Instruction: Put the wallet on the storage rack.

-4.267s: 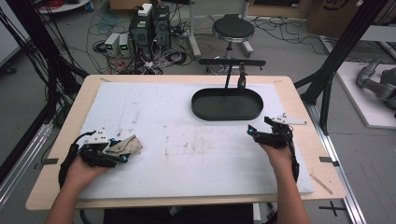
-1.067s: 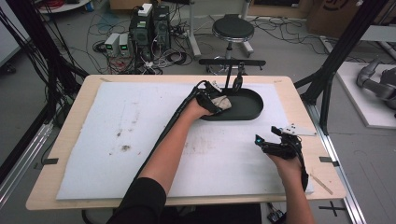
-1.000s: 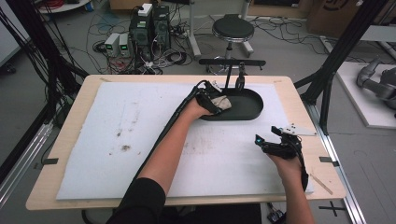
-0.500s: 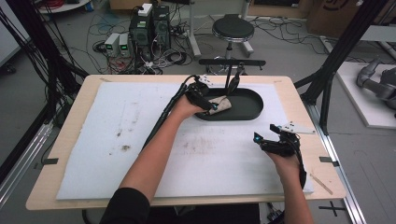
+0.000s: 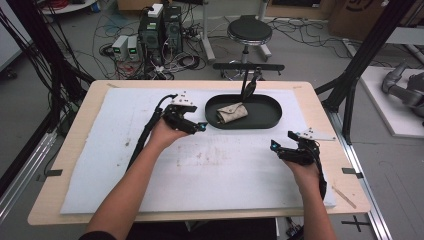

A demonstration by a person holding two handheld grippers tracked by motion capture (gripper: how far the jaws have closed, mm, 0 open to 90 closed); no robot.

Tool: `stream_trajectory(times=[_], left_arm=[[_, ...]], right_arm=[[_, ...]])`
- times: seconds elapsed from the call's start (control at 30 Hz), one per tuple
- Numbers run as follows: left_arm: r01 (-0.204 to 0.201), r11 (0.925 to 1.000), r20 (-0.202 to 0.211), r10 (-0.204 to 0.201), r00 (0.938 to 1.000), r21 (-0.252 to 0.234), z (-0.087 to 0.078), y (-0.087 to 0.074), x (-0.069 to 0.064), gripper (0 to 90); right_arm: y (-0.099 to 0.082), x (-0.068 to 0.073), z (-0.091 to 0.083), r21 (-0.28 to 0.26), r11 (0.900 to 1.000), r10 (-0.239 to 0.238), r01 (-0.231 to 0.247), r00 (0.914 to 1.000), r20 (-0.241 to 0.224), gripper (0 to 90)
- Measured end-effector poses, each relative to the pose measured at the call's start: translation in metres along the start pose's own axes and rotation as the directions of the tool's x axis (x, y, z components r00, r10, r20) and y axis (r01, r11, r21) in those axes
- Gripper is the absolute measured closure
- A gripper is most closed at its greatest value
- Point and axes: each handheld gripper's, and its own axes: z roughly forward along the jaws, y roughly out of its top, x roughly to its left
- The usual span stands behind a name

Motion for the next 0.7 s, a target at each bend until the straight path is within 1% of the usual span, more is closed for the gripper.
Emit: stream_trajectory(times=[0.13,0.23,0.33,0.4,0.43,0.47,0.53,0.6,0.7], left_arm=[[0.012,0.9997,0.002,-0.012,0.9999,-0.02,-0.024,-0.016,-0.007,19.7],[0.013,0.9992,-0.017,-0.014,0.9998,-0.037,-0.042,-0.03,-0.013,19.5],[0.014,0.9986,-0.045,-0.016,0.9989,-0.051,-0.06,-0.045,-0.019,19.4],[0.033,0.9977,-0.05,-0.036,0.9981,-0.06,-0.072,-0.056,-0.02,18.8],[0.039,0.9975,-0.055,-0.042,0.9976,-0.059,-0.077,-0.059,-0.02,18.3],[0.037,0.9972,-0.067,-0.041,0.9969,-0.066,-0.084,-0.062,-0.02,17.9],[0.045,0.9942,-0.068,-0.052,0.9963,-0.098,-0.094,-0.067,-0.022,17.5],[0.04,0.9927,-0.075,-0.049,0.996,-0.114,-0.102,-0.072,-0.024,17.4],[0.043,0.99,-0.077,-0.054,0.9956,-0.135,-0.111,-0.081,-0.027,17.0]], right_arm=[[0.001,0.0,0.0,-0.003,1.0,0.004,-0.004,1.0,0.003,17.8],[0.001,0.0,-0.001,-0.007,1.0,0.005,-0.005,1.0,0.003,17.8],[0.001,-0.001,-0.001,-0.006,1.0,0.006,-0.006,1.0,0.003,17.8],[0.001,-0.001,-0.002,-0.005,1.0,0.004,-0.004,1.0,0.005,17.8],[0.001,-0.001,-0.002,-0.007,1.0,0.003,-0.003,1.0,0.006,17.8],[0.001,0.0,-0.002,-0.007,1.0,0.004,-0.003,1.0,0.006,17.8],[0.001,0.0,-0.001,-0.004,1.0,0.002,-0.002,1.0,0.003,17.8],[0.001,0.0,-0.001,-0.005,1.0,-0.001,0.001,1.0,0.006,17.8],[0.001,-0.001,0.0,-0.011,0.9999,-0.003,0.003,1.0,0.008,17.7]])
